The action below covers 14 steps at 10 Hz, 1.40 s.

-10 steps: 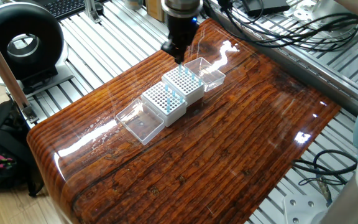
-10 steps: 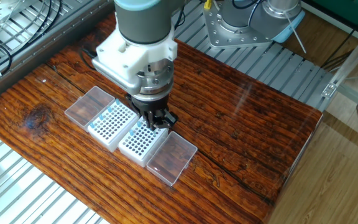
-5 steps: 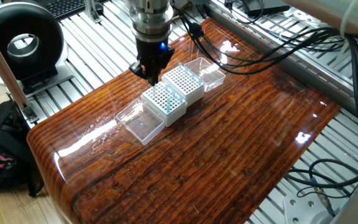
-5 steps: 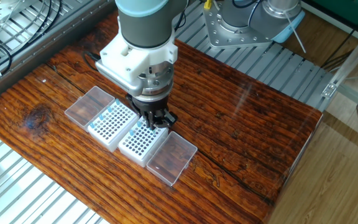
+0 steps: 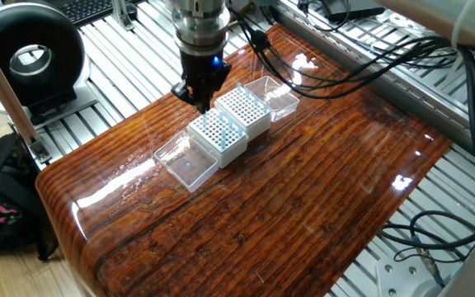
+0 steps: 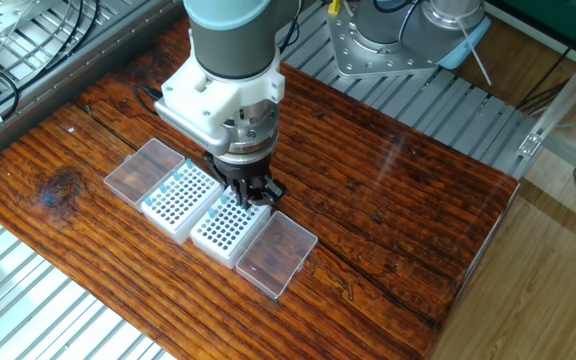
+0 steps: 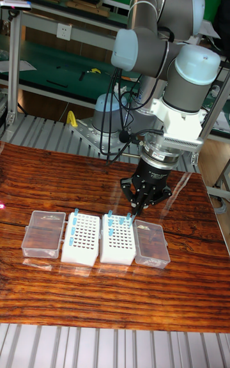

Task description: Transfer all medium pipette tips from one holder to another

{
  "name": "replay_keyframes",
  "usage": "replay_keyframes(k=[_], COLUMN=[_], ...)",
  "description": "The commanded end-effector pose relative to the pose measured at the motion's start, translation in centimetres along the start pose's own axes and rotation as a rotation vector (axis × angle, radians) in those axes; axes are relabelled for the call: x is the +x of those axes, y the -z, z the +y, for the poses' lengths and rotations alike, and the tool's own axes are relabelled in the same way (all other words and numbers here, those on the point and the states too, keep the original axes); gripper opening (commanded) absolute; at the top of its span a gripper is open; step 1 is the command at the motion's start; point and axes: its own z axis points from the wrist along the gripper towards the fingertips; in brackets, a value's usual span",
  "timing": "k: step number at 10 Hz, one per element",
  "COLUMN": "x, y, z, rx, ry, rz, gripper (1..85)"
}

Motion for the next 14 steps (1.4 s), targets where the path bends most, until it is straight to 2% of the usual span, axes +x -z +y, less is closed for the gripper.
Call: replay_keyframes(k=[1, 4, 6, 10, 14], x=[-0.1, -0.2, -0.3, -0.5, -0.5], y=[0.0, -0.3, -0.4, -0.5, -0.6], z=[0.2, 0.2, 0.7, 0.1, -0.3], rx=[-0.015, -0.015, -0.034, -0.015, -0.002], ry=[-0.005, 0.002, 0.022, 0.06, 0.067], rz=[-0.002, -0.004, -0.009, -0.01, -0.007], gripper=[1.0, 2.0, 10.0, 18.0, 18.3])
